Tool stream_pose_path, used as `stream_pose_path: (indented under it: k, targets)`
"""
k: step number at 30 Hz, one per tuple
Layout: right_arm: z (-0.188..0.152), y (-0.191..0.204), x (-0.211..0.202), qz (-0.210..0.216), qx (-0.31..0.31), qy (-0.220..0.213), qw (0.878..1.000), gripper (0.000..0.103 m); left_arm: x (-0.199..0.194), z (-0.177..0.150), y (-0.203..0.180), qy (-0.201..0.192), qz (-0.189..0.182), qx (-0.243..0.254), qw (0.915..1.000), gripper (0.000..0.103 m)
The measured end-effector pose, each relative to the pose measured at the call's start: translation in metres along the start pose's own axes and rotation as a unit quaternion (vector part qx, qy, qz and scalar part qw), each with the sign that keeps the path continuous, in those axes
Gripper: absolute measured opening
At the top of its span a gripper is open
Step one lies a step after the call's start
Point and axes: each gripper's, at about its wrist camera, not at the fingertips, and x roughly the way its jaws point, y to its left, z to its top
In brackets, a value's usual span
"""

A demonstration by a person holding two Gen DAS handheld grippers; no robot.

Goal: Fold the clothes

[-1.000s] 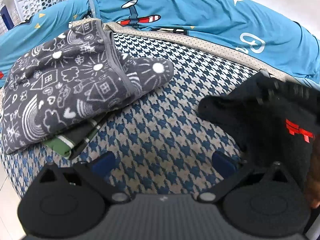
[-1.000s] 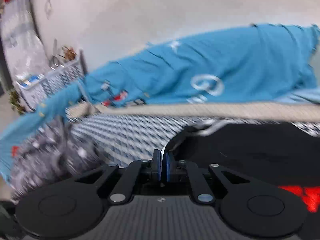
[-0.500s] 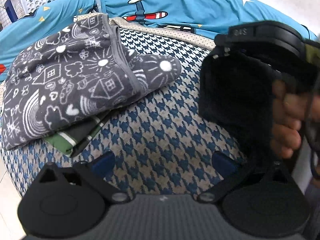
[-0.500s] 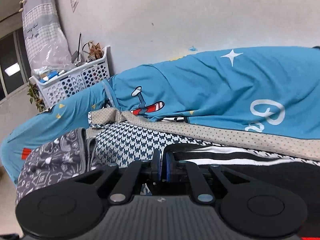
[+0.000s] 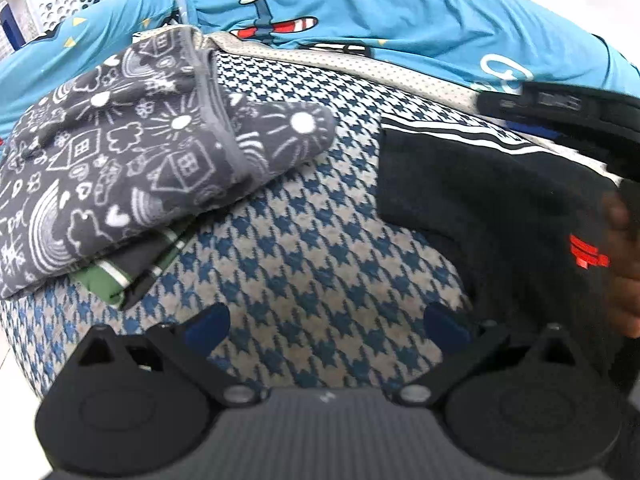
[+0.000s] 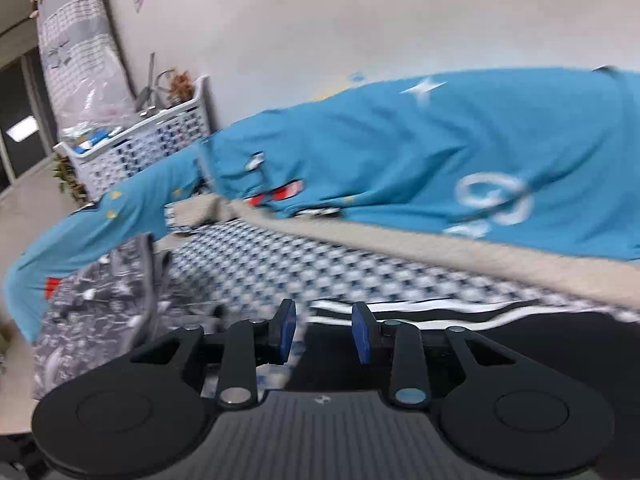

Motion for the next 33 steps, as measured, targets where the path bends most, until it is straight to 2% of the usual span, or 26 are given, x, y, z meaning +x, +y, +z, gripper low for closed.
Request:
stream_pose_path:
  k: [8,11,13,17,24,27,29,31,33]
  targets:
    - [0.003,-0.084,-0.038,-0.112,0.008,-0.012,0.994,0.032,0.002,-0.003,-0.024,0.004,-0.010,0.021,0.9997,0.103]
    - [0.003,-0.109,-0.043,-0.137,0.022,-0.009,0.990,0.035,0.003,-0.005,-0.032,0.006,-0.012,0.029,0.9995,0.103]
    - [0.001,-0.120,-0.043,-0.148,0.021,-0.003,0.989,0.035,0.004,-0.006,-0.037,0.008,-0.013,0.034,0.9993,0.103]
    - [-0.005,-0.135,-0.038,-0.155,0.027,0.011,0.988,0.043,0.006,-0.008,-0.045,0.011,-0.013,0.042,0.9990,0.103]
    - [-0.016,-0.143,-0.022,-0.153,0.014,0.034,0.988,0.044,0.010,-0.012,-0.054,0.017,-0.012,0.052,0.9984,0.103]
    - [-0.016,-0.141,-0.019,-0.145,0.006,0.037,0.989,0.039,0.011,-0.013,-0.057,0.019,-0.012,0.056,0.9982,0.103]
    - [-0.016,-0.139,-0.017,-0.139,0.001,0.038,0.989,0.023,0.012,-0.014,-0.058,0.020,-0.012,0.058,0.9980,0.103]
    - [-0.015,-0.136,-0.016,-0.138,-0.012,0.040,0.990,0.015,0.012,-0.014,-0.060,0.021,-0.012,0.059,0.9979,0.103]
    - [-0.015,-0.131,-0.017,-0.149,-0.035,0.033,0.988,0.011,0.011,-0.014,-0.061,0.020,-0.013,0.061,0.9979,0.103]
